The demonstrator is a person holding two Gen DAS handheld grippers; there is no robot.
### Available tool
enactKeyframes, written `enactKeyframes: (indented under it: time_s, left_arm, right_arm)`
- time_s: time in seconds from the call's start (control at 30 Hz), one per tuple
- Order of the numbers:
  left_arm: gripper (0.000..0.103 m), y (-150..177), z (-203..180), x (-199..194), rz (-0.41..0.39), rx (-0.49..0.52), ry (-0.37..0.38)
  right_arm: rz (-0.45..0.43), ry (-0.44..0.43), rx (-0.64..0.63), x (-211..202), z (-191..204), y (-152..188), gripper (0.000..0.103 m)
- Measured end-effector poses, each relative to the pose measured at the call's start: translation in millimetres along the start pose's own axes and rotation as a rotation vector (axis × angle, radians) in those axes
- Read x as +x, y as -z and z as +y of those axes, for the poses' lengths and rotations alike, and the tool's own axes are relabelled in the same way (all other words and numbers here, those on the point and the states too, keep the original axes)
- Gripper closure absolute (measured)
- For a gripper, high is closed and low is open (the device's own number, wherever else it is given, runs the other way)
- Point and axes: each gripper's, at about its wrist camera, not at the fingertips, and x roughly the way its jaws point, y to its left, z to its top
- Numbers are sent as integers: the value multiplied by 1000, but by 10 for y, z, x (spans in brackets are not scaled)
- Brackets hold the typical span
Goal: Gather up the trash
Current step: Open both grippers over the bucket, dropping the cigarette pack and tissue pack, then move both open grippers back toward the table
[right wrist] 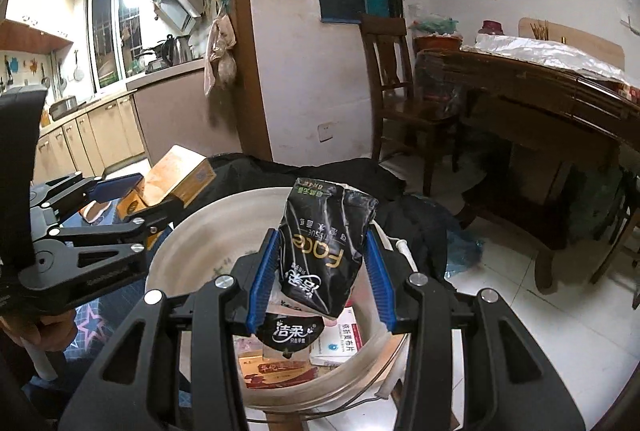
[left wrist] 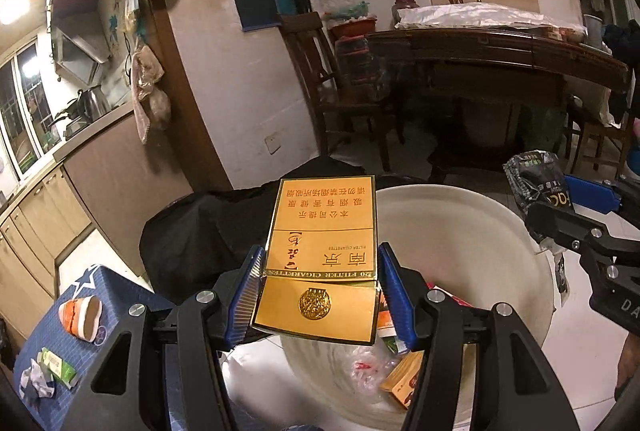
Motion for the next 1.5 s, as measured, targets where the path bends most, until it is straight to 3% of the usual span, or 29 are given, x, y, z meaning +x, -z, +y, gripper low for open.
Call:
enactKeyframes:
  time_s: [0.4,0.5,0.53,0.6,0.7,1.5]
  left_arm:
    - [44,-31,-77,128,6,27,-13]
    - [44,-24,-76,133,0,31,-7]
    - [43,-29,-74,139,-1,34,-6]
    - [40,-23,-71,162,3,37,-20]
    - [34,-10,-47,187,15,29,-17]
    - [34,-28,-91,42,-30,50,-18]
  right_arm:
    - [26,-30,-24,141,44,-17,61]
    - [39,-28,-36,198,46,-55,54]
    - [40,-17,-38,214,42,-64,44]
    - [37,-2,-38,220,42,-72,39]
    - [30,2,-27,204,17,-78,39]
    - [23,22,-2,143,-35,-62,39]
